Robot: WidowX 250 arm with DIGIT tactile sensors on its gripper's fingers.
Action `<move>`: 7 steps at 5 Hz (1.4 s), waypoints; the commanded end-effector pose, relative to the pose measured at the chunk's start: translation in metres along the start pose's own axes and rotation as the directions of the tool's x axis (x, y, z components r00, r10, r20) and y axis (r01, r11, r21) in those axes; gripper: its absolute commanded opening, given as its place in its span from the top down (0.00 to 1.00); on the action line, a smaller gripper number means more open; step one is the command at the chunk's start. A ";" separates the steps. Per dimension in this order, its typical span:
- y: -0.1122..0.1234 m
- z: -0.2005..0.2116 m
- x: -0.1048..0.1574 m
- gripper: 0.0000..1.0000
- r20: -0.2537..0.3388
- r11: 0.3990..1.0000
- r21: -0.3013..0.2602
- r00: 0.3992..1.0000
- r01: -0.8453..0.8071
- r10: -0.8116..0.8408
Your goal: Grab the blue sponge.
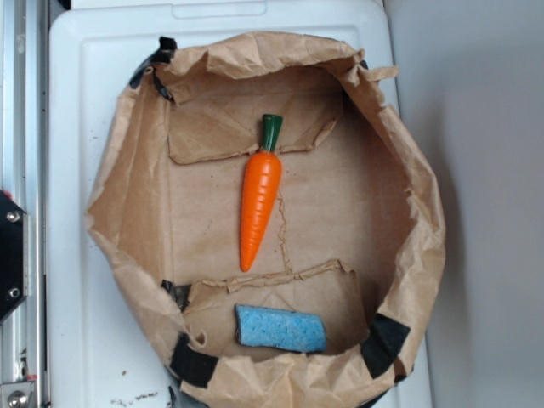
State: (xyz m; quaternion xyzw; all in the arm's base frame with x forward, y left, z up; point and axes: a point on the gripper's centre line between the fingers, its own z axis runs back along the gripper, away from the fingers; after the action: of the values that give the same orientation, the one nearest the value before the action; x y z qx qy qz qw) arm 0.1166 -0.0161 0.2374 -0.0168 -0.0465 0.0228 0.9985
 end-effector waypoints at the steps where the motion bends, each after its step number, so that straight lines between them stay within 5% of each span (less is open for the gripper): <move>1: 0.000 0.000 0.000 0.00 0.000 1.000 0.000 1.000 0.000 0.000; 4: 0.003 -0.029 0.143 0.00 0.053 0.995 -0.075 0.996 -0.062 0.066; 5: 0.016 -0.036 0.153 0.00 0.087 0.983 -0.177 0.996 0.040 -0.024; 7: 0.016 -0.036 0.153 0.00 0.087 0.983 -0.177 0.996 0.040 -0.024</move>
State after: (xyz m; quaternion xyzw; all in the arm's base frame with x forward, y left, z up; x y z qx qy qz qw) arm 0.2680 0.0053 0.2022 -0.1065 -0.0707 0.0048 0.9918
